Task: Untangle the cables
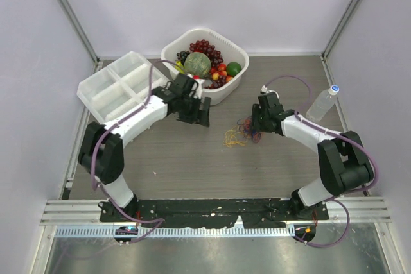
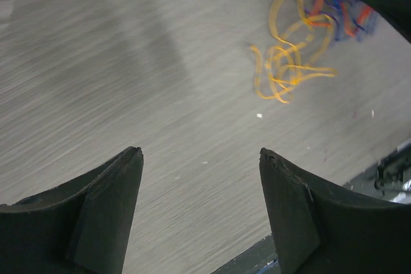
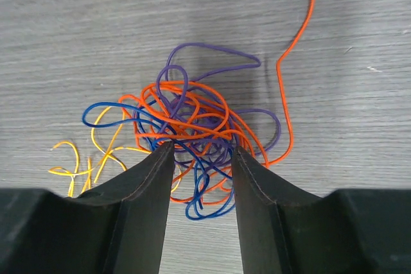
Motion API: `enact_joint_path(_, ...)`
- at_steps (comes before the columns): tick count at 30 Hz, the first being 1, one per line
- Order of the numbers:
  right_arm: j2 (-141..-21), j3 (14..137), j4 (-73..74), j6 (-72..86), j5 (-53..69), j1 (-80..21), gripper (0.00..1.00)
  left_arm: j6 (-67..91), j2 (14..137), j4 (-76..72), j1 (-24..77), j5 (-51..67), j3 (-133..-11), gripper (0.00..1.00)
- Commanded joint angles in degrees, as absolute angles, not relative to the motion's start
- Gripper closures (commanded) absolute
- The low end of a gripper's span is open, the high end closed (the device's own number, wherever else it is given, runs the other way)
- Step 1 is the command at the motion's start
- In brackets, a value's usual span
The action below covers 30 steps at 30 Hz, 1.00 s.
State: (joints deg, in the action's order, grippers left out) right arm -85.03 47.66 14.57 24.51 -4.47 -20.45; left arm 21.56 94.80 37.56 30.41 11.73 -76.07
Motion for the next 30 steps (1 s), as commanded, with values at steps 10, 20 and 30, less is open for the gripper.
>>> enact_joint_path(10,-89.56,47.2,10.29,25.22,2.81,-32.42,0.59,15.03,107.39,34.02,39.9,18.72,-85.17,0.25)
enact_joint_path(20,-84.73,43.33,8.53,28.21,1.94,-34.01,0.6,12.57,111.27,34.54,40.08,19.15,-85.17,0.34)
enact_joint_path(30,-84.55,42.54,8.96,29.71,1.05,-33.93,0.61,12.13,109.07,33.66,42.19,20.92,-78.57,0.26)
